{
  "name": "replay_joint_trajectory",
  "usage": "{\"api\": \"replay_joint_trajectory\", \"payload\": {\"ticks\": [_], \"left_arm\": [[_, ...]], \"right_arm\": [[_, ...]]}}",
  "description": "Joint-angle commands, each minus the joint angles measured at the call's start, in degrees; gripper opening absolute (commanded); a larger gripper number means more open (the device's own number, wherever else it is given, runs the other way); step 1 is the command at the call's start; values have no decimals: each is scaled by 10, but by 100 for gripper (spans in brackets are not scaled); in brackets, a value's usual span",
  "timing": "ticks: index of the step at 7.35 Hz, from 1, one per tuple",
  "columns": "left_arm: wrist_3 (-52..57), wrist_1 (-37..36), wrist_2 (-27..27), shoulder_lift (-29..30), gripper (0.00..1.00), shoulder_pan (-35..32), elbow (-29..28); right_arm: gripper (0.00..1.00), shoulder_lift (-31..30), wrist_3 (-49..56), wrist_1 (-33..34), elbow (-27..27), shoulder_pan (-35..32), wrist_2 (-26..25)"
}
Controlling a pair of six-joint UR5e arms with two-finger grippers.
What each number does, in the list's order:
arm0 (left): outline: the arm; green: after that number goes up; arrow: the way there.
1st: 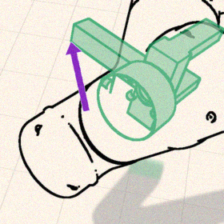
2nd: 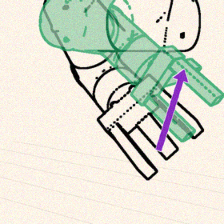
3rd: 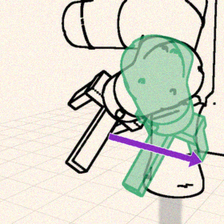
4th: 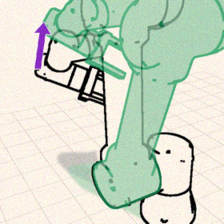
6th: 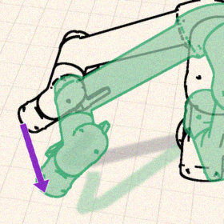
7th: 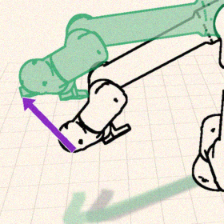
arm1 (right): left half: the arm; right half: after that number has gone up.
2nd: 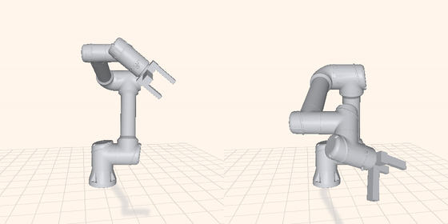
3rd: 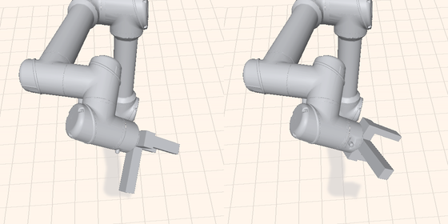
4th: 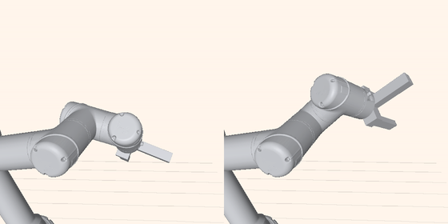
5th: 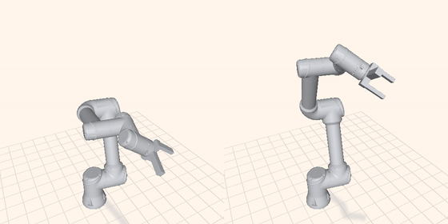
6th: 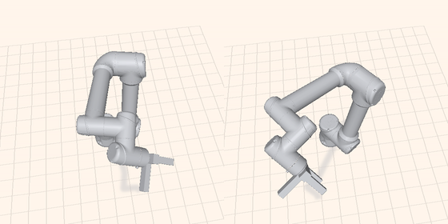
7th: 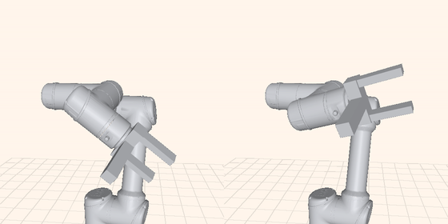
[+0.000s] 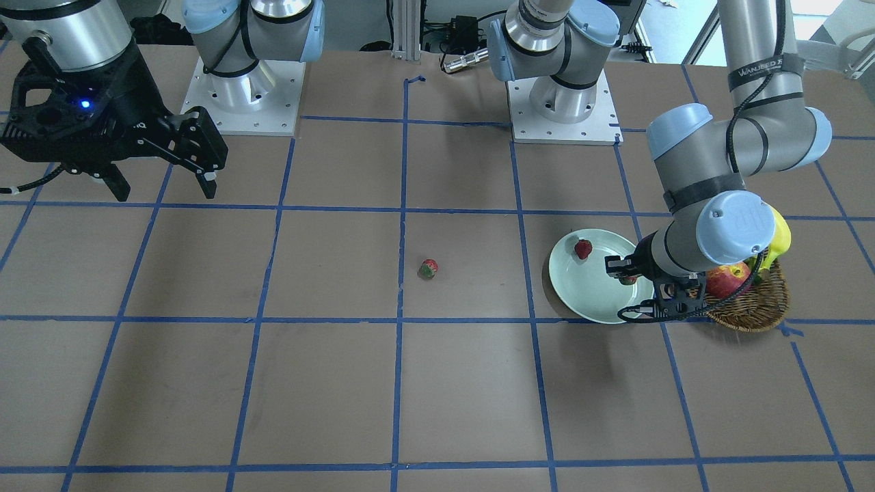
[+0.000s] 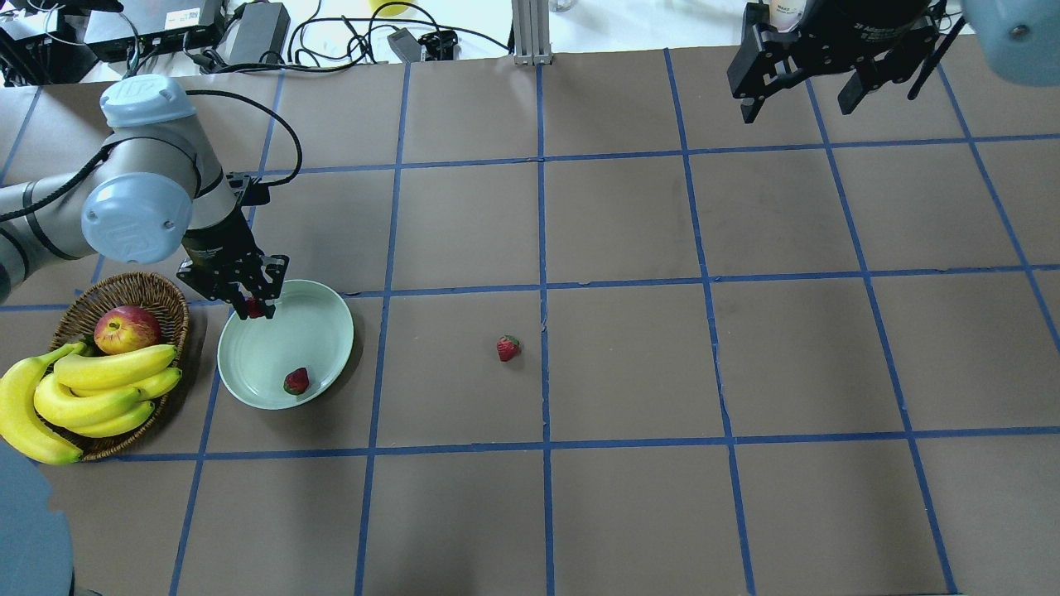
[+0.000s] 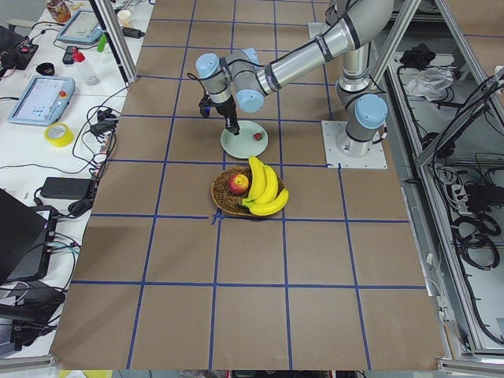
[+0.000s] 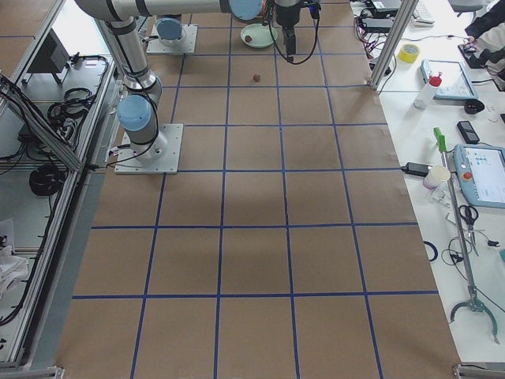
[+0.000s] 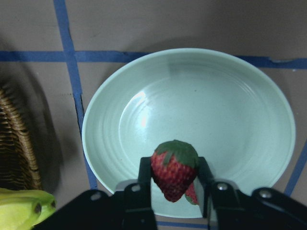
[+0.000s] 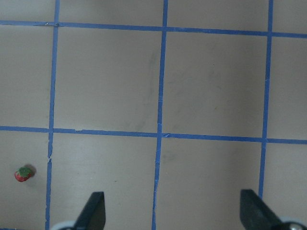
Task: Collect all strawberries into plate
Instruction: 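Carry the strawberry over the plate and release it inside, then reach the left gripper to the last strawberry and grasp it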
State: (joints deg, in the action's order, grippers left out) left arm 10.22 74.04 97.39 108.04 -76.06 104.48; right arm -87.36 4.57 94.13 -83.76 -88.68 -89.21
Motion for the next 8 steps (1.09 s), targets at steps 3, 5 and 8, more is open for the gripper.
{"api": "replay_joint_trajectory", "payload": {"ticks": [3,5,8], "left_arm": [[2,-1,13,5,100,5,3],[-12,-2,-1,-10,100,-8,-16],[-118,-11,-97,-27,100,-113,-36]], "right_arm": [[100,0,0,0,0,0,0],[100,0,0,-1,-1,0,0],[100,0,0,-1,-1,0,0]]}}
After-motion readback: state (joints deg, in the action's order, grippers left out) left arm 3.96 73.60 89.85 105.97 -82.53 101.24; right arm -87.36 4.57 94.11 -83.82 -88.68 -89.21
